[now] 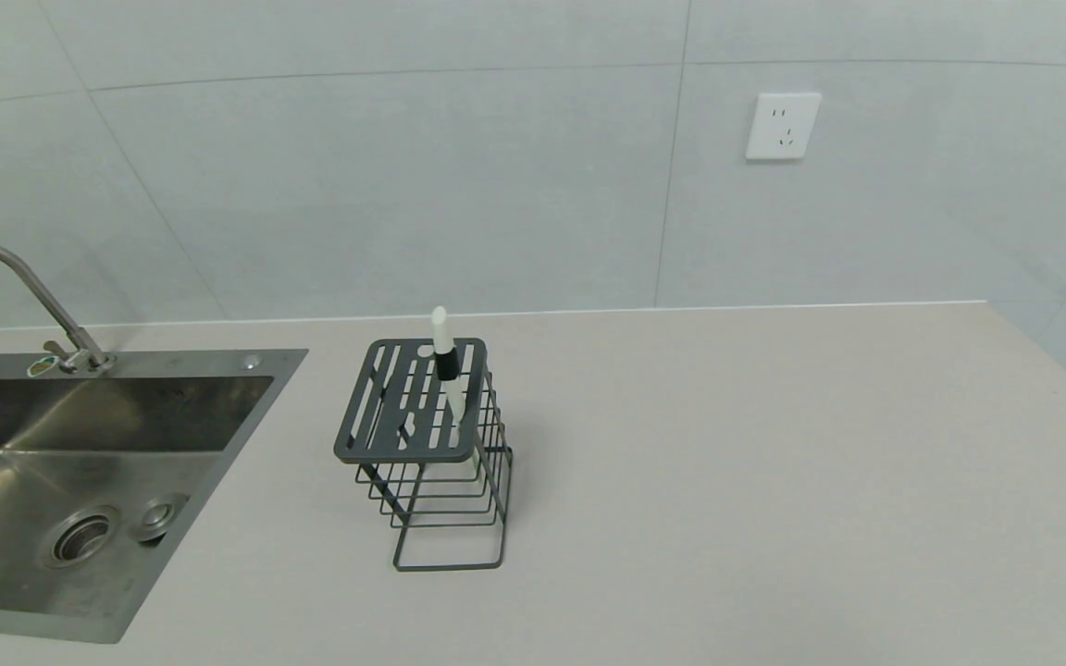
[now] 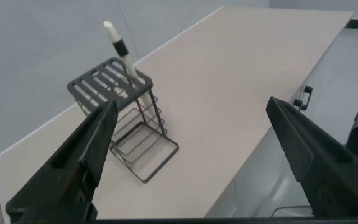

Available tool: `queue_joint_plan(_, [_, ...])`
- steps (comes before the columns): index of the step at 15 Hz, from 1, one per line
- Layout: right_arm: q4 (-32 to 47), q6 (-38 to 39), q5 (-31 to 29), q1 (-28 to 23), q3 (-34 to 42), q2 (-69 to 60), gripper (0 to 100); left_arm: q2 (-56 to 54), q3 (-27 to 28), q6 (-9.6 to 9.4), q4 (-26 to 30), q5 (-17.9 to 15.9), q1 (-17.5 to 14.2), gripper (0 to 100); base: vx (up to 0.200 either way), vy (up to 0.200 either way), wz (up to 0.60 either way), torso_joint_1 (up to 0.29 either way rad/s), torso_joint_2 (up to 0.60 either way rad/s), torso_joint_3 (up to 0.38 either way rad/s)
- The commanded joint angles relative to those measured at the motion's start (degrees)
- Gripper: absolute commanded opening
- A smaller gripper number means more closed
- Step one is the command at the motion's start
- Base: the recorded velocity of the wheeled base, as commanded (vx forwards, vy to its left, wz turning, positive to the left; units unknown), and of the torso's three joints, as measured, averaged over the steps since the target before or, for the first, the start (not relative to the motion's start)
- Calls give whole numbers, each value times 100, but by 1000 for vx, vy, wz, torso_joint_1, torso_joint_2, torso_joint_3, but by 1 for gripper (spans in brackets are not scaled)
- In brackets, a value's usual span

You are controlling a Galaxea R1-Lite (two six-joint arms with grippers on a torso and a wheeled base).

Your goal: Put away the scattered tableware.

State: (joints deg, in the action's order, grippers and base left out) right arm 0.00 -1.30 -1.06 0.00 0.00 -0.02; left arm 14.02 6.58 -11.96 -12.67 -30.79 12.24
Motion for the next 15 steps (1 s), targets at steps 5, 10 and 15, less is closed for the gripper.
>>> queue_joint_plan(5, [0,218,-52,-9,0,2,0,-848,-641,203,1029,1629,-407,100,0,0,0,0,0,0])
queue_joint_plan(10, [0,174,-35,-9,0,2,0,-1332,-650,335,1073,2359,-1347,100,0,0,0,0,0,0])
queue_joint_plan(15, [0,192,-8,-9,0,2,0,-1402,-658,818,1223,3229,-1233,100,0,0,0,0,0,0])
